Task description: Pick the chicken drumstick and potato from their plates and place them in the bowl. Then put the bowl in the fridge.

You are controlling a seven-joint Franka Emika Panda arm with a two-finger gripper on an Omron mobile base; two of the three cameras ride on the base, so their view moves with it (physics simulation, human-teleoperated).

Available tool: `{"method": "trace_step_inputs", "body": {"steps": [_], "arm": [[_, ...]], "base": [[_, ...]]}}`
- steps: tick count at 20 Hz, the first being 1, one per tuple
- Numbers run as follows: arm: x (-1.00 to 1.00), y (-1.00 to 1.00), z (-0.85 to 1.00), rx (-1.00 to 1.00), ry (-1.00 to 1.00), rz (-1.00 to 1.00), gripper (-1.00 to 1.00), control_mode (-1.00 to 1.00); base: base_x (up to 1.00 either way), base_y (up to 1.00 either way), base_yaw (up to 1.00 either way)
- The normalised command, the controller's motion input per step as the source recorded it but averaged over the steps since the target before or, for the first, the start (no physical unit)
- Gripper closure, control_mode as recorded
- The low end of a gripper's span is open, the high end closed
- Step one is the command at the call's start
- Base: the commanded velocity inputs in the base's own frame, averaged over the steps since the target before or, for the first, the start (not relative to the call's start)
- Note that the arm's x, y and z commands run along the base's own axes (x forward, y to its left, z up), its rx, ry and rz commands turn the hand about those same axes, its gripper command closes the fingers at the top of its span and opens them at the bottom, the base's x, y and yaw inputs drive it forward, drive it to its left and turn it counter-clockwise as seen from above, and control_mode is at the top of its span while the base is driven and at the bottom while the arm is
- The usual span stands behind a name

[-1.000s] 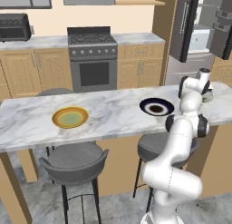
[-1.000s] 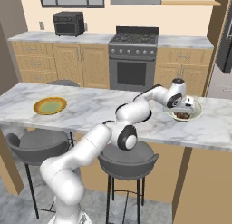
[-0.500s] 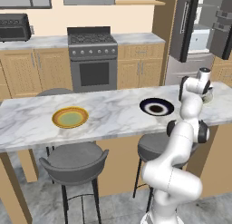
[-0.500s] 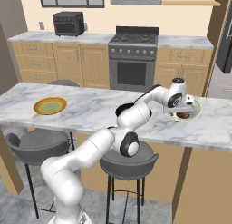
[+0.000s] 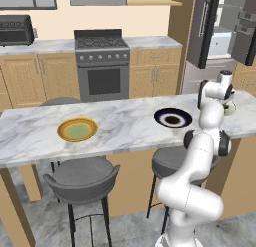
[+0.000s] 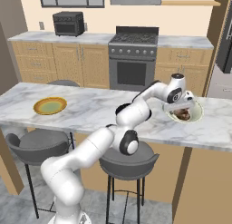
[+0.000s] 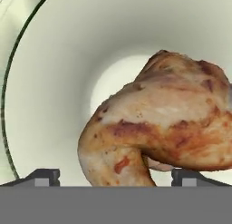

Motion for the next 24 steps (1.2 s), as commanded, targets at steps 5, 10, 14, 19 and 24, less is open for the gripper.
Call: {"method": "trace_step_inputs", "body": {"steps": [5,10,14,19,24], "arm": [[0.0,-0.06,0.56,0.1,0.35,0.07,-1.0,-1.0],[0.01,-0.06,0.66,0.1,0.31,0.07,-1.0,-1.0],[0.08,-0.03,0.73,0.06,0.28,0.06,-1.0,-1.0],[0.09,-0.02,0.77,0.07,0.23,0.05,-1.0,-1.0],[-0.3,0.12,0.54,0.18,0.22,0.03,-1.0,-1.0]], "base": [[0.0,0.0,0.0],[0.0,0.0,0.0],[0.0,0.0,0.0],[0.0,0.0,0.0],[0.0,0.0,0.0]]}}
